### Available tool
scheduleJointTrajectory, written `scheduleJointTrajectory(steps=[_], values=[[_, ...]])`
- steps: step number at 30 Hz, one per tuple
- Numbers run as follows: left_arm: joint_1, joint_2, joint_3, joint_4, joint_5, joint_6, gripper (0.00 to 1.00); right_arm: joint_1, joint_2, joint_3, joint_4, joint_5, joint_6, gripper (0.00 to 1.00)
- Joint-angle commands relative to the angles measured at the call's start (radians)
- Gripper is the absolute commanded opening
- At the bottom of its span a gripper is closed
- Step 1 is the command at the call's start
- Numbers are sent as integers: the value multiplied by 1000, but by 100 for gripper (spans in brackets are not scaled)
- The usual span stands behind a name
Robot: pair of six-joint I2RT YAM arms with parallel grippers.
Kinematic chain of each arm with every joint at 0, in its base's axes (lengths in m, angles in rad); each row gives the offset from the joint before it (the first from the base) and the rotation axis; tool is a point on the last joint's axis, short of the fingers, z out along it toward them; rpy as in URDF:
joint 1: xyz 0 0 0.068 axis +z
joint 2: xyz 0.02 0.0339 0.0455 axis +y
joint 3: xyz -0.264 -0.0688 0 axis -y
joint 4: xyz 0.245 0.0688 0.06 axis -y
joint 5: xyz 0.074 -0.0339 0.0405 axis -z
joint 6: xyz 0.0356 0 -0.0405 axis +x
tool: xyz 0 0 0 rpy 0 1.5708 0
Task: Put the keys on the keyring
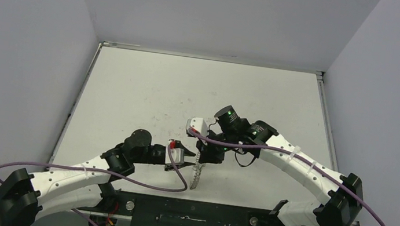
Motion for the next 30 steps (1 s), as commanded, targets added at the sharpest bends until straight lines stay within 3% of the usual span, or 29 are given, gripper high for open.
scheduleJointTrajectory(steps=[1, 11, 14, 17, 20, 23, 27, 30], values=[[-11, 48, 34, 114, 66, -33, 29, 11, 4, 55, 30, -27, 9, 0], [-18, 107, 39, 164, 71, -38, 21, 18, 16, 54, 37, -27, 15, 0], [-18, 107, 37, 163, 69, -38, 14, 19, 18, 53, 40, -26, 17, 0], [-17, 110, 33, 163, 68, -38, 0, 19, 21, 54, 41, -23, 17, 0], [-17, 110, 27, 160, 64, -42, 0, 19, 17, 54, 41, -11, 12, 0], [-18, 102, 17, 165, 57, -46, 0, 20, 4, 51, 54, 21, 13, 11], [-18, 84, -5, 193, 27, -60, 0, 12, -42, 18, 114, 53, 22, 35], [-19, 64, -40, 249, -12, -82, 0, -11, -90, -30, 179, 55, 31, 45]])
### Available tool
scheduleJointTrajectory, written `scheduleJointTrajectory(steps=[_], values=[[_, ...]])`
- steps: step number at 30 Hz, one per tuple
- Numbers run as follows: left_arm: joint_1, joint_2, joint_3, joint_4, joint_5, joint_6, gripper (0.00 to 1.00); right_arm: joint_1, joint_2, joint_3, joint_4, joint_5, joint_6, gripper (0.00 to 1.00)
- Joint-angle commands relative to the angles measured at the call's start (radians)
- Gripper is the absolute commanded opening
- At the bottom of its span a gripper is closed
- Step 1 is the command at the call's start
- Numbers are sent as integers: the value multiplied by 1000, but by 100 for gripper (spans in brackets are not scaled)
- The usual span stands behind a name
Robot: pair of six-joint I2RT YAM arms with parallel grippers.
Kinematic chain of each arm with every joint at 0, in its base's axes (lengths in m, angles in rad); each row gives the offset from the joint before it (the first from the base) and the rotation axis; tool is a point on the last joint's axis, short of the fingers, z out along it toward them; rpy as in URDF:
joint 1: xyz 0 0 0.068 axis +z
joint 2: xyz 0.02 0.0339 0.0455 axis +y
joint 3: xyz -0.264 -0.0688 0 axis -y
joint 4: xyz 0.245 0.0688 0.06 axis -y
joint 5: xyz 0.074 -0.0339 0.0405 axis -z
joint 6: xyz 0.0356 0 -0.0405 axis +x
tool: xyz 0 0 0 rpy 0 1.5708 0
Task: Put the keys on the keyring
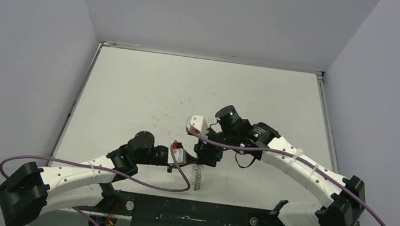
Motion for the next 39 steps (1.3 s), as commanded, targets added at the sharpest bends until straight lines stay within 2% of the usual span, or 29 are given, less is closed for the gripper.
scheduleJointTrajectory(steps=[1, 9, 13, 19, 25, 33, 36, 39], values=[[-7, -47, -39, 163, -42, -46, 0, -31, -102, -50, 160, 19, 13, 45], [-8, -79, -185, 499, -118, -139, 0, -109, -182, -173, 299, -155, -3, 44], [-8, -83, -216, 595, -112, -153, 0, -110, -189, -208, 344, -250, -45, 42], [-8, -93, -216, 603, -81, -154, 0, -107, -230, -288, 467, -329, -99, 41], [-8, -102, -212, 600, -67, -155, 0, -107, -238, -334, 534, -334, -109, 36], [-8, -104, -205, 591, -56, -155, 0, -102, -207, -346, 595, -336, -71, 34], [-8, -103, -202, 588, -53, -155, 0, -97, -203, -352, 622, -337, -58, 29], [-8, -106, -204, 586, -53, -156, 0, -95, -195, -347, 611, -337, -59, 16]])
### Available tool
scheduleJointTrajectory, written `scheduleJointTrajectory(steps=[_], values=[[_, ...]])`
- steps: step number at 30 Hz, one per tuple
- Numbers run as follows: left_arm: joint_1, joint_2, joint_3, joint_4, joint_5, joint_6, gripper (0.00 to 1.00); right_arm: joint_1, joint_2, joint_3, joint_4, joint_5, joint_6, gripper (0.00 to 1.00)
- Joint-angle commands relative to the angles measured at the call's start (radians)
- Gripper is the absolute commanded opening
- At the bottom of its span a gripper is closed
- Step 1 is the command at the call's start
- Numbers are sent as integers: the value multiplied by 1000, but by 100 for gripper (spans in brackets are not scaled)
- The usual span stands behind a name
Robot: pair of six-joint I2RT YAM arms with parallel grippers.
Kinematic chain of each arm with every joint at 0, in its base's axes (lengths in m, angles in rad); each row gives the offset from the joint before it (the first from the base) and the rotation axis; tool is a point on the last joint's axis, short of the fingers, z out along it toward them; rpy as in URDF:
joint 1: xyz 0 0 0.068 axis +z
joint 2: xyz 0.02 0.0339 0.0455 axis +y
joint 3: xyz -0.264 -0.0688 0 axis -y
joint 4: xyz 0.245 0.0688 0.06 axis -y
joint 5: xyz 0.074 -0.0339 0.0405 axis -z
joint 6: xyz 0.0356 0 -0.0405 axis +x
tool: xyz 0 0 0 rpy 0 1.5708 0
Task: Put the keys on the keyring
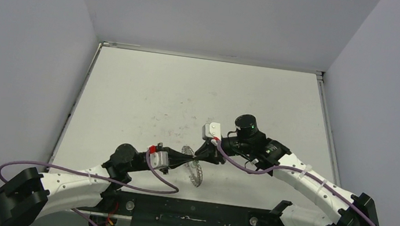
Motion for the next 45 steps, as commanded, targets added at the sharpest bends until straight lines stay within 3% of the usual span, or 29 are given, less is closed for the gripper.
scheduleJointTrajectory(steps=[1, 3, 14, 20, 30, 35, 41, 45], values=[[-6, -21, 27, 80, 15, -6, 0, 7, 16, 6, 64, -43, -2, 9], [-6, -26, 24, 77, 11, -6, 0, 7, 18, 17, 33, -41, -17, 0], [-6, -65, 32, -1, -23, 14, 0, 19, -13, 52, -42, -25, -27, 0], [-6, -137, 66, -174, -85, 55, 22, 30, 12, 131, -168, 119, 30, 0], [-6, -155, 204, -537, -103, 153, 29, 87, 163, 377, -499, 398, 86, 0], [-6, -110, 257, -629, -78, 187, 33, 115, 200, 434, -540, 457, 124, 0], [-6, -45, 295, -661, -65, 192, 33, 148, 226, 463, -559, 483, 134, 0], [-6, -25, 272, -568, -47, 175, 33, 161, 243, 474, -568, 484, 132, 0]])
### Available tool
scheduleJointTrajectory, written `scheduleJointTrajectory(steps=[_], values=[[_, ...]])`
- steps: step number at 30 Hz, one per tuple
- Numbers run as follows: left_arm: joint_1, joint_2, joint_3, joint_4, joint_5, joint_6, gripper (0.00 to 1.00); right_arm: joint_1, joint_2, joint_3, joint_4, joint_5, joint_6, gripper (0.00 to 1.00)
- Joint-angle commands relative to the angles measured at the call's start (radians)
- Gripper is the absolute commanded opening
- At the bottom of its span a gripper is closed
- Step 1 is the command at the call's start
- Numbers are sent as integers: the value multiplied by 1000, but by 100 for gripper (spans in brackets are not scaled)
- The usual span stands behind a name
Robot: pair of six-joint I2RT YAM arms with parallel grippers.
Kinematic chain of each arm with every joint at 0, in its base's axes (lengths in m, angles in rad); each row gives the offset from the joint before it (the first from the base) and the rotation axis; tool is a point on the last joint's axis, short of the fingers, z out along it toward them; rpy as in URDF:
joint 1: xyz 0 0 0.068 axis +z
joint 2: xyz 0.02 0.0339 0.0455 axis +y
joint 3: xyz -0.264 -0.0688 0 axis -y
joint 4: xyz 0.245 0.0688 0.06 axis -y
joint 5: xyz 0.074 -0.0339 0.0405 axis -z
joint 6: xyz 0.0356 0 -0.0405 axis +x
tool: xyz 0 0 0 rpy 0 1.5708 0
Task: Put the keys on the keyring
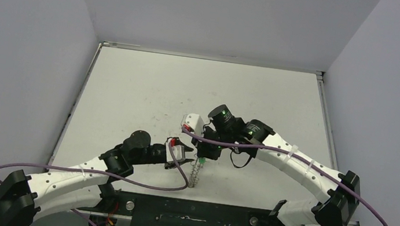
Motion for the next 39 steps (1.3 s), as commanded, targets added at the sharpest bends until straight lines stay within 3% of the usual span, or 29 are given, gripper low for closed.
scheduleJointTrajectory(steps=[1, 14, 20, 26, 28, 32, 35, 39], values=[[-2, 17, 22, 91, 44, -7, 33, 19, 16, 61, 1, 28, 17, 0], [-3, 100, 21, 154, 122, -26, 19, 38, 26, 70, 10, 38, 21, 0], [-3, 117, 27, 153, 123, -22, 0, 43, 29, 71, 12, 37, 21, 0], [-2, 109, 14, 151, 113, -20, 0, 41, 18, 57, 32, 50, 15, 0], [-2, 98, 2, 162, 102, -24, 0, 36, 5, 42, 53, 55, 15, 8], [-2, 70, -43, 245, 71, -43, 0, 9, -46, -17, 125, 33, 19, 42], [-2, 52, -85, 321, 52, -60, 0, -32, -100, -77, 200, -41, 5, 48], [-2, 38, -145, 449, 35, -87, 0, -95, -187, -188, 327, -192, -37, 49]])
